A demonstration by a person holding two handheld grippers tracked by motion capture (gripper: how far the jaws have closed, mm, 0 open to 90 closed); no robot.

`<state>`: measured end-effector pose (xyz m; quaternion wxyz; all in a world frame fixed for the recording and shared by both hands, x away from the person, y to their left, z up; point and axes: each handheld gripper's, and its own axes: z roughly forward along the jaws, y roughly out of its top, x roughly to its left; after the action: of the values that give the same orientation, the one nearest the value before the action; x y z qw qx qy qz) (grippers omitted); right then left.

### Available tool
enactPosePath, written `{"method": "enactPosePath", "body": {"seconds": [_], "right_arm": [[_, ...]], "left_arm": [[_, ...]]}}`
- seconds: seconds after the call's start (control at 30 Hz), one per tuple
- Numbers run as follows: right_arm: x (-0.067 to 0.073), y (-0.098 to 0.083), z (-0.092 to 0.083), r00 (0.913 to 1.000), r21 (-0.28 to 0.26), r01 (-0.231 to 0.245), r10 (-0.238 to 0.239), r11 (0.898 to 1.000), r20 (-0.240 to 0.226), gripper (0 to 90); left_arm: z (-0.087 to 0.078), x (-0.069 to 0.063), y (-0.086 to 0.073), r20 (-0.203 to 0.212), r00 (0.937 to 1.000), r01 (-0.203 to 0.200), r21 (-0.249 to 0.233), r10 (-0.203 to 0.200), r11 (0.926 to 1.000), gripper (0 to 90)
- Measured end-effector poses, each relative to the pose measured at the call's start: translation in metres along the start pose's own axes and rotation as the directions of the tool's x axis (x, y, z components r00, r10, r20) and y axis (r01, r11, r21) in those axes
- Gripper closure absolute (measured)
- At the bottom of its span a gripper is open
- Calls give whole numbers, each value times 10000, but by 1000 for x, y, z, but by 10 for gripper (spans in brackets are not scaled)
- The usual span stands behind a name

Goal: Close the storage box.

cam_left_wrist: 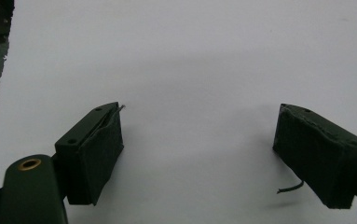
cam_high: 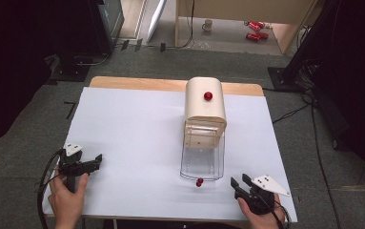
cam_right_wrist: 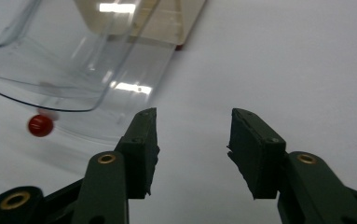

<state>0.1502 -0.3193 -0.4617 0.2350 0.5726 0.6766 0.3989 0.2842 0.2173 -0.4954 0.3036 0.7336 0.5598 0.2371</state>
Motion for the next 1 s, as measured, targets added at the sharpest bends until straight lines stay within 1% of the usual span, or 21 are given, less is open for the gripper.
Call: {"method": "enactPosePath", "body": {"seconds": [0.17, 0.2, 0.23, 0.3, 0.5, 0.53, 0.57, 0.63, 0.8, 0.87, 0.93, 1.0], "right_arm": [[20, 0, -8, 9971, -151, -124, 112, 9998, -751, 616], [23, 0, -9, 9965, -197, -45, 28, 9998, -831, 623], [27, -1, -9, 9964, -265, 137, -159, 9996, -831, 642], [34, -2, -7, 9956, -250, 341, -361, 9991, -866, 662], [46, -1, -4, 9890, -261, 522, -553, 9983, -1369, 704], [46, -1, -4, 9890, -261, 522, -553, 9983, -1369, 704], [50, -1, -4, 9867, -281, 480, -517, 9985, -1540, 713], [54, 0, -3, 9836, -302, 564, -607, 9980, -1696, 726], [67, 0, 2, 9796, -318, 947, -988, 9950, -1752, 742], [71, 0, 4, 9785, -330, 1020, -1062, 9942, -1769, 743], [75, 1, 6, 9789, -363, 973, -1023, 9946, -1771, 744], [78, 1, 8, 9806, -355, 1071, -1115, 9936, -1610, 750]], "left_arm": [[0, 0, 0, -6, 10000, 2, -4, -2, 10000, 156], [0, 0, 0, -1, 10000, 1, -2, -1, 10000, 156], [0, 0, 0, 0, 10000, 0, -2, 0, 10000, 156], [0, 0, 0, -1, 10000, 5, -4, -5, 10000, 156], [0, 0, 0, -8, 10000, -3, -1, 3, 10000, 156], [0, 0, 0, -8, 10000, -3, -1, 3, 10000, 156], [0, 0, 0, -14, 10000, -3, 3, 3, 10000, 156], [0, 0, 0, -16, 10000, -6, 0, 6, 10000, 156], [0, 0, 0, -12, 10000, -4, 0, 4, 10000, 156], [0, 0, 0, -9, 10000, -2, -1, 2, 10000, 157], [0, 0, 0, -18, 10000, -7, 2, 7, 10000, 156], [0, 0, 0, -16, 10000, -3, -1, 3, 10000, 156]]}}
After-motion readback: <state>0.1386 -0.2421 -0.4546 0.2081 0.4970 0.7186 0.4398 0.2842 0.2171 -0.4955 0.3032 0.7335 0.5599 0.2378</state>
